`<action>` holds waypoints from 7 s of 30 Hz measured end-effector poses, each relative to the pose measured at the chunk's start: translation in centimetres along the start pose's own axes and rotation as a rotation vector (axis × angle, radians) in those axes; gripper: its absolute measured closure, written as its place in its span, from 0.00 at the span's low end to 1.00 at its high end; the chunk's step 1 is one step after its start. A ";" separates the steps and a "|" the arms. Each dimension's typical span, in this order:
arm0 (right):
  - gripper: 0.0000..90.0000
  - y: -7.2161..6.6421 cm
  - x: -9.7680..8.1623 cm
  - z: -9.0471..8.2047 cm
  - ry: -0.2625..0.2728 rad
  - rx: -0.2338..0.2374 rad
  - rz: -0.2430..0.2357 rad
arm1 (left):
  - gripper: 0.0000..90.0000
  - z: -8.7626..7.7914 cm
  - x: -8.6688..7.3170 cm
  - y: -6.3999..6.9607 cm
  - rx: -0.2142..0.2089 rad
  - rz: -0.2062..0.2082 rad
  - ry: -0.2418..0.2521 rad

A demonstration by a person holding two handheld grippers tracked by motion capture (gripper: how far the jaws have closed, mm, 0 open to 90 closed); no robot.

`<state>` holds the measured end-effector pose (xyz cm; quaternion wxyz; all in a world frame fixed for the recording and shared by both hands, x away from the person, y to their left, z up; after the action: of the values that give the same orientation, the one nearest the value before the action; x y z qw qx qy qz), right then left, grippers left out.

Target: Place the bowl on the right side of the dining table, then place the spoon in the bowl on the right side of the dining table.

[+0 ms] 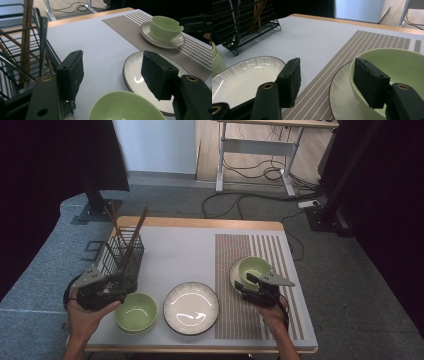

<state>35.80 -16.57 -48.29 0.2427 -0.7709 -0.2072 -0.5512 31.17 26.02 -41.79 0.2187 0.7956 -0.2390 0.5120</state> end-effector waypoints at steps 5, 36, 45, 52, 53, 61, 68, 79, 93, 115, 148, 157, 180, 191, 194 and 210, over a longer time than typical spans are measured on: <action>0.43 -0.3 -0.4 0.5 -0.023 0.012 -0.007 | 0.37 0.1 0.4 -1.0 0.005 -0.008 0.004; 0.43 -0.5 -0.2 0.4 -0.021 0.011 -0.014 | 0.32 -0.3 1.9 -5.7 0.081 0.018 -0.019; 0.43 -0.7 -0.5 0.1 -0.025 0.016 -0.026 | 0.33 0.0 2.4 -6.7 0.090 0.034 -0.009; 0.43 -1.0 -0.8 0.0 -0.028 0.012 -0.039 | 0.33 0.2 2.5 -8.3 0.116 0.020 -0.014; 0.43 -1.0 -0.8 0.0 -0.030 0.011 -0.040 | 0.34 0.2 2.5 -8.5 0.120 0.024 -0.014; 0.43 -0.9 -1.2 -0.3 -0.040 0.010 -0.043 | 0.35 0.2 2.4 -10.3 0.153 0.020 -0.002; 0.43 -1.1 -1.4 -0.5 -0.045 0.019 -0.053 | 0.36 0.5 2.4 -10.8 0.155 0.023 -0.002; 0.44 -1.0 -1.5 -0.5 -0.056 0.018 -0.053 | 0.37 1.2 2.1 -11.8 0.159 0.007 -0.023; 0.45 -0.8 -1.8 -0.6 -0.072 0.014 -0.070 | 0.44 2.3 1.9 -13.2 0.170 -0.031 -0.026; 0.45 -0.5 -1.6 -1.3 -0.062 0.004 -0.065 | 0.79 3.8 2.0 -14.5 0.182 -0.075 -0.043; 0.45 0.0 -2.0 -1.4 -0.076 -0.022 -0.085 | 0.99 2.6 2.3 -14.4 0.050 -0.178 0.060; 0.45 0.2 -2.0 -1.5 -0.075 -0.028 -0.083 | 1.00 2.1 3.1 -14.3 0.053 -0.152 0.074; 0.45 0.5 -1.9 -1.6 -0.072 -0.030 -0.082 | 1.00 -0.1 5.0 -15.2 0.113 -0.146 0.132; 0.45 0.5 -1.8 -1.7 -0.065 -0.035 -0.082 | 1.00 -1.6 6.2 -15.1 0.119 -0.137 0.157; 0.45 0.6 -1.8 -1.7 -0.066 -0.037 -0.084 | 1.00 -2.0 6.6 -15.1 0.121 -0.130 0.159; 0.45 0.8 -1.8 -1.7 -0.061 -0.048 -0.082 | 1.00 -3.1 7.8 -14.7 0.135 -0.111 0.169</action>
<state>34.48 -18.35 -49.65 0.1947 -0.7838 -0.2327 -0.5418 40.68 38.29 -34.91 0.2123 0.7744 -0.1401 0.5793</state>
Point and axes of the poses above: each handheld gripper's, and its own axes: z roughly forward along the jaws, x roughly out of its top, y roughly to its right, the point moved 5 cm from there along z, roughly forward along the jaws, and after that the axes turned 6 degrees about y, right-handed, at the moved point
